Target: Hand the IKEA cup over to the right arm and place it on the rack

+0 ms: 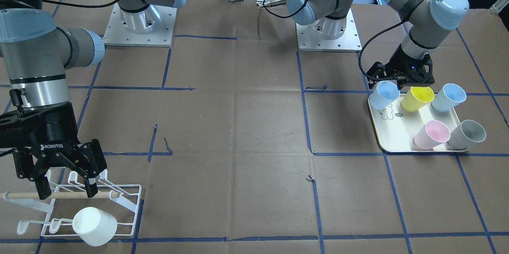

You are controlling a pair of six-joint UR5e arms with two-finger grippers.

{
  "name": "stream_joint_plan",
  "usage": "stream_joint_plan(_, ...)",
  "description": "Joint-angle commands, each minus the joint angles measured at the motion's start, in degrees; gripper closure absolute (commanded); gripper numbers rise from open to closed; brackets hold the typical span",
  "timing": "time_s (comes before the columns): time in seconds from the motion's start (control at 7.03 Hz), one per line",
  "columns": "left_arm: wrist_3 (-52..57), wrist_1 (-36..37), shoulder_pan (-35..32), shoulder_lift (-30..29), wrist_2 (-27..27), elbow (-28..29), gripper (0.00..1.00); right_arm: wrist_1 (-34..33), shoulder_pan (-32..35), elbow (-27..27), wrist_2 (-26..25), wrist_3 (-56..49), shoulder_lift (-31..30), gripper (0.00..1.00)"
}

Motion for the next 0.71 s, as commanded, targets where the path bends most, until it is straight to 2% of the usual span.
stream_joint_plan(0.0, 0.59, 2.24, 0.09, -2.78, 0.10, -1.31, 0.03, 15.56, 2.60, -1.68, -0.24, 0.75, -3.83, 0.00)
stream_joint_plan(0.28, 0.25, 4.96, 0.18, -5.85, 0.71, -1.94, 0.03, 31.20, 5.42, -5.63, -2.95, 0.85, -5.42, 0.00)
stream_joint_plan(0.43, -0.63, 5.06, 0.61, -5.43, 0.80, -2.28, 0.03, 40.41, 5.78, -7.13, -5.23, 1.54, -8.21, 0.00)
stream_joint_plan(0.57, -2.12, 4.98, 0.62, -5.16, 0.80, -2.29, 0.03, 46.59, 5.79, -7.58, -7.95, 2.77, -10.50, 0.00)
